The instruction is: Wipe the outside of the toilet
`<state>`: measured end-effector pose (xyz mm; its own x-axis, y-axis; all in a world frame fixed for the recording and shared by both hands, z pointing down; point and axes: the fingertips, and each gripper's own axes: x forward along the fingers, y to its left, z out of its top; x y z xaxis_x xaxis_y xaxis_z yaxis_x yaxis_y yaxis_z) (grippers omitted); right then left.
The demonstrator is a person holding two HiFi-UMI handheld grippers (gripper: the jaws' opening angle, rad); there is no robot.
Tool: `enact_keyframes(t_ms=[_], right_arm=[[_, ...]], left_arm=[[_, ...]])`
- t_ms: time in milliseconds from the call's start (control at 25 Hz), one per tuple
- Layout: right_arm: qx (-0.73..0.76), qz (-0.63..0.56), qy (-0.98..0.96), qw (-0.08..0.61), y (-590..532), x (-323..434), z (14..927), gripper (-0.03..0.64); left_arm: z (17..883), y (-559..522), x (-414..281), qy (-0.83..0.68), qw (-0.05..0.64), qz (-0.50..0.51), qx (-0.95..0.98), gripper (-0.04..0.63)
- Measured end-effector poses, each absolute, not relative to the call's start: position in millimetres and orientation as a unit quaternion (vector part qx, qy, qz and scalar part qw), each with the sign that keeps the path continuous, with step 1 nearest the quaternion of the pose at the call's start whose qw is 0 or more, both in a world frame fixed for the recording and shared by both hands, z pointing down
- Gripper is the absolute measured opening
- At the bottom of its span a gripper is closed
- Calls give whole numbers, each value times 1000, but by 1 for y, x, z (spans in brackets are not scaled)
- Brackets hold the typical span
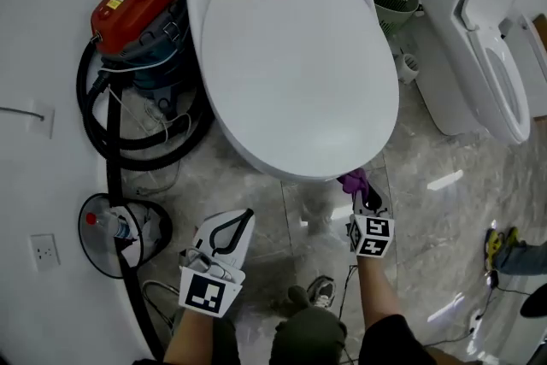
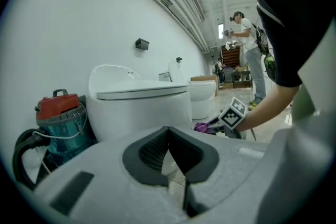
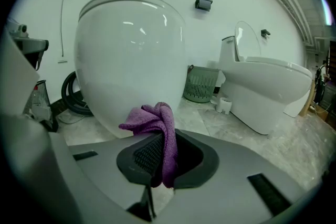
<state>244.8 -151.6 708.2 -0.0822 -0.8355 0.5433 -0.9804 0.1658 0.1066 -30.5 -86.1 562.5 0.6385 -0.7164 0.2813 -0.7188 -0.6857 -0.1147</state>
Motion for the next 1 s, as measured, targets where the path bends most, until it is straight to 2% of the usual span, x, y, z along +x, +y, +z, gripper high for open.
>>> enact_keyframes(t_ms=[400,600,800,1000], right_arm=[[663,191,-691,214,-76,230,568,41],[680,213,-680,170,-46,221,471,41],[679,220,-676,181,-15,222,374,41],[674,213,-679,197,7,227,274,41]], left_arm=[[456,-72,-64,-379,-7,155,912,6],[396,-43,-58,-359,41,179,915,6],[328,-20,-35,-333,60,208,918,6],[235,-20,-19,-306,50,204,929,6]])
